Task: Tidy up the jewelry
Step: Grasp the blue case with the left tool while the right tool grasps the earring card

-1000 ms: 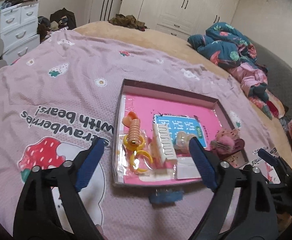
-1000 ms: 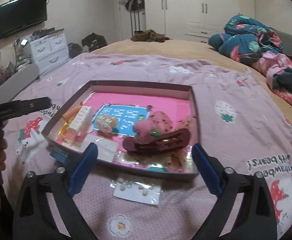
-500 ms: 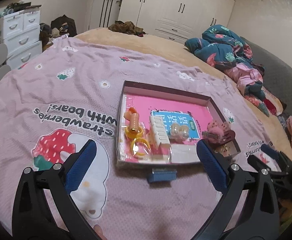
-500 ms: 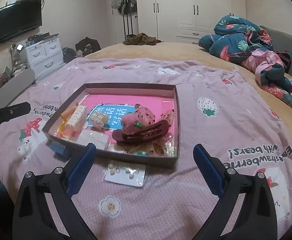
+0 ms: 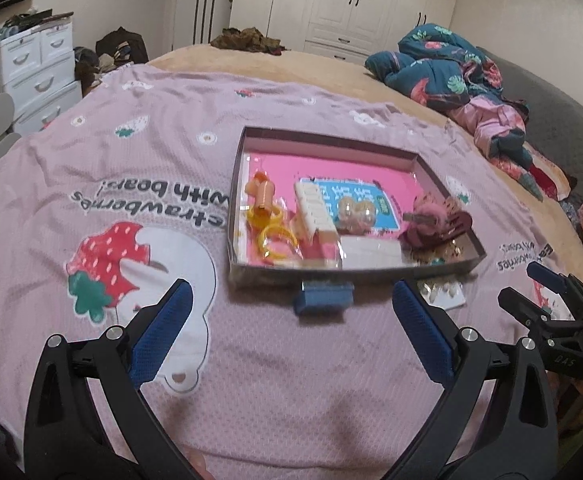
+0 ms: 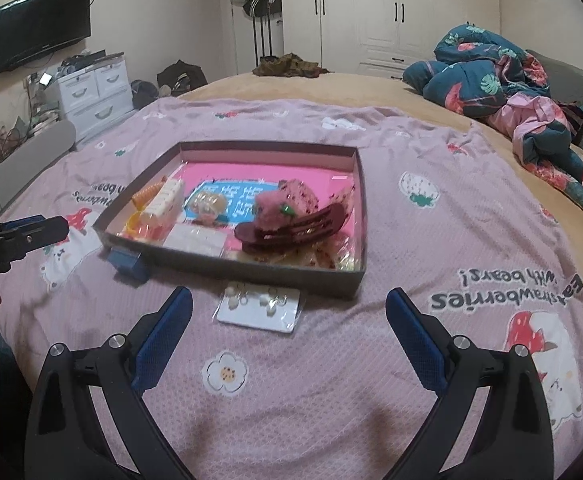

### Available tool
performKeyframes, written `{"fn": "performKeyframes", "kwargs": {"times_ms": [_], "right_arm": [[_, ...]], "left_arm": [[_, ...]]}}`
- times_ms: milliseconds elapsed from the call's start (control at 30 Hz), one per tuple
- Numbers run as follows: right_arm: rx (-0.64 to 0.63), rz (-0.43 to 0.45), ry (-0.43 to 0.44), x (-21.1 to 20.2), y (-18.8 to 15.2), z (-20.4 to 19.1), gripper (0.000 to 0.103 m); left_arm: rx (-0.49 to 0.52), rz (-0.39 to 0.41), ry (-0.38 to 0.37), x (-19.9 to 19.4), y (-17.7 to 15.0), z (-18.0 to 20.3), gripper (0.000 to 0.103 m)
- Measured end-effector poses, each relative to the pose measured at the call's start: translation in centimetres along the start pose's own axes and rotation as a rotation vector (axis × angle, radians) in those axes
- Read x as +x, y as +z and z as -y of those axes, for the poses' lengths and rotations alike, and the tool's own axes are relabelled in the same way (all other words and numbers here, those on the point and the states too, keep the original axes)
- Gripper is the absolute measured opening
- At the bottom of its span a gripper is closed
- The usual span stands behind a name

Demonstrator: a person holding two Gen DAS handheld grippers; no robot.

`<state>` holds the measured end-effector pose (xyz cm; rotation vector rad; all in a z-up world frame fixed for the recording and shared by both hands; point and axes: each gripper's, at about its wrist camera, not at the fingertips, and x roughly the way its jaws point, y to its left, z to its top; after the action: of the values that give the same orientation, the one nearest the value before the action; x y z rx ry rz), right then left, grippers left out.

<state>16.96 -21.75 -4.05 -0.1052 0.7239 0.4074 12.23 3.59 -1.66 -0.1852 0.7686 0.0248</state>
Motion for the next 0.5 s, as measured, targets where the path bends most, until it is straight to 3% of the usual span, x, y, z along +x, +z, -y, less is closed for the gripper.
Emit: {"fn": "performKeyframes", "kwargs": {"times_ms": [500], "right_arm": [[-0.011, -0.092, 0.001, 4.0, -2.1, -1.6, 0.097]], "left_arm": [[-0.006, -0.075, -0.003, 2.1, -2.0, 0.6, 0.093]]}}
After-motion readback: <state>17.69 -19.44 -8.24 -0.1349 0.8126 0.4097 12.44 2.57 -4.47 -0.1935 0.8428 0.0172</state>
